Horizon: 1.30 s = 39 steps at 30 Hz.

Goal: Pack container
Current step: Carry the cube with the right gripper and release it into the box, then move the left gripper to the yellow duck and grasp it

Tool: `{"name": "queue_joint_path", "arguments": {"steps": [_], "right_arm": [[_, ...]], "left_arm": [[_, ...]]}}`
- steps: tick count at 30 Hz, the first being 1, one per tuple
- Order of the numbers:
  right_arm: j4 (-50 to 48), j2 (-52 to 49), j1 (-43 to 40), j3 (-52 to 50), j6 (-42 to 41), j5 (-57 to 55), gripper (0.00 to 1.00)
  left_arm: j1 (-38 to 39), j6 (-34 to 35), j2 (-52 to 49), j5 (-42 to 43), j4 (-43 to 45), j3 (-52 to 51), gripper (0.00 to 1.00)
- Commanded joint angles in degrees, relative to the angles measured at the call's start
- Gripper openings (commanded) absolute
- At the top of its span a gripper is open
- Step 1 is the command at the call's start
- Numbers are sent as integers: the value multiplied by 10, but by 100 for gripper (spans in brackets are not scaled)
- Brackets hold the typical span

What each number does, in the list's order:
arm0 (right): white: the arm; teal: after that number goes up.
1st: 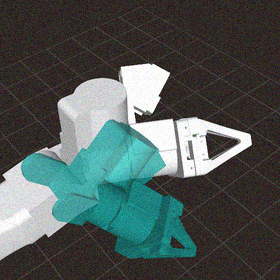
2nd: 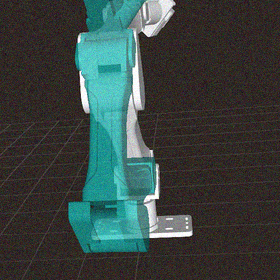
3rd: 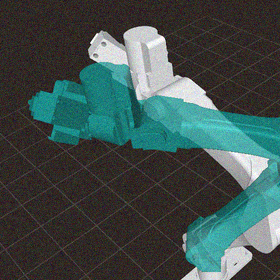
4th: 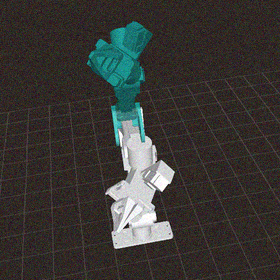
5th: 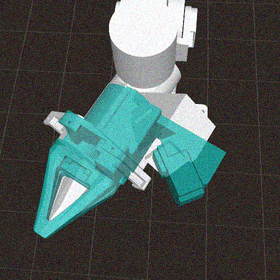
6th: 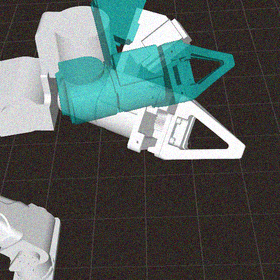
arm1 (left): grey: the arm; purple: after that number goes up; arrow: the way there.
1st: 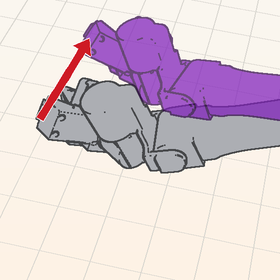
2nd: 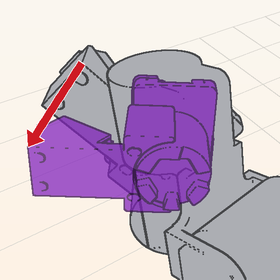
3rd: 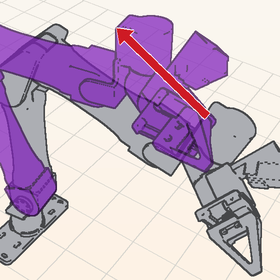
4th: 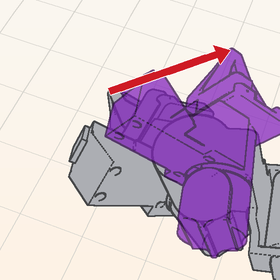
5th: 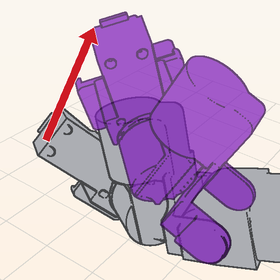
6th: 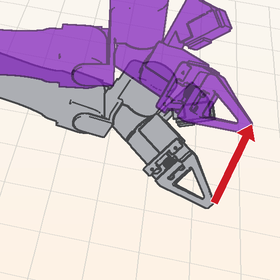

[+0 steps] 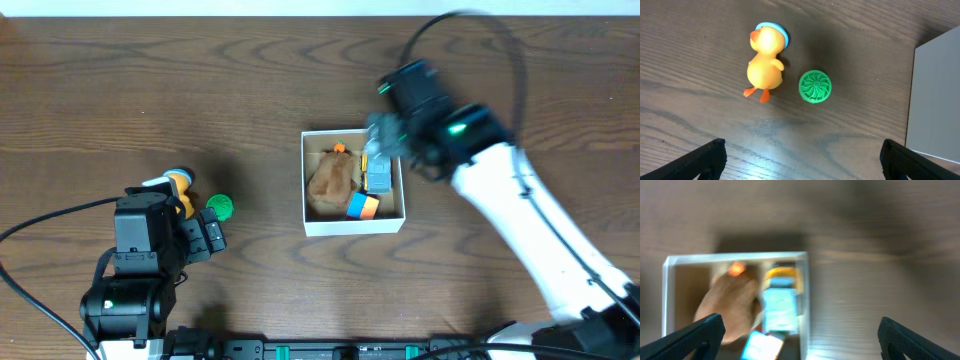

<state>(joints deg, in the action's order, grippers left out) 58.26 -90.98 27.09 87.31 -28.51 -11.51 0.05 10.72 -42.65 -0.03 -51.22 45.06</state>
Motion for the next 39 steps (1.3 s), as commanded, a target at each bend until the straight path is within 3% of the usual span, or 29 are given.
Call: {"name": "queue_joint_path", "arguments": {"steps": [1,9,15,24,32,39], "right_arm": [[31,42,-105,18,-44,-12,99],[91,51,-322,-16,-35,56,99],[87,51,-414,-71,12,57,99],[86,51,-433,-91,25,57,99],[84,51,-431,-91,30,58,99],[86,51,-431,-91,35,58,99]], "left_arm": [[-3,6,0,-5,-1,9,98],[-5,5,0,-7,21,15,98],[-50,-11,-68,-7,19,101,98],[-148,-18,-302,-6,52,151,98],[-150,-49,-522,-4,93,151,98],[-150,-49,-613,3,91,151,98]]}}
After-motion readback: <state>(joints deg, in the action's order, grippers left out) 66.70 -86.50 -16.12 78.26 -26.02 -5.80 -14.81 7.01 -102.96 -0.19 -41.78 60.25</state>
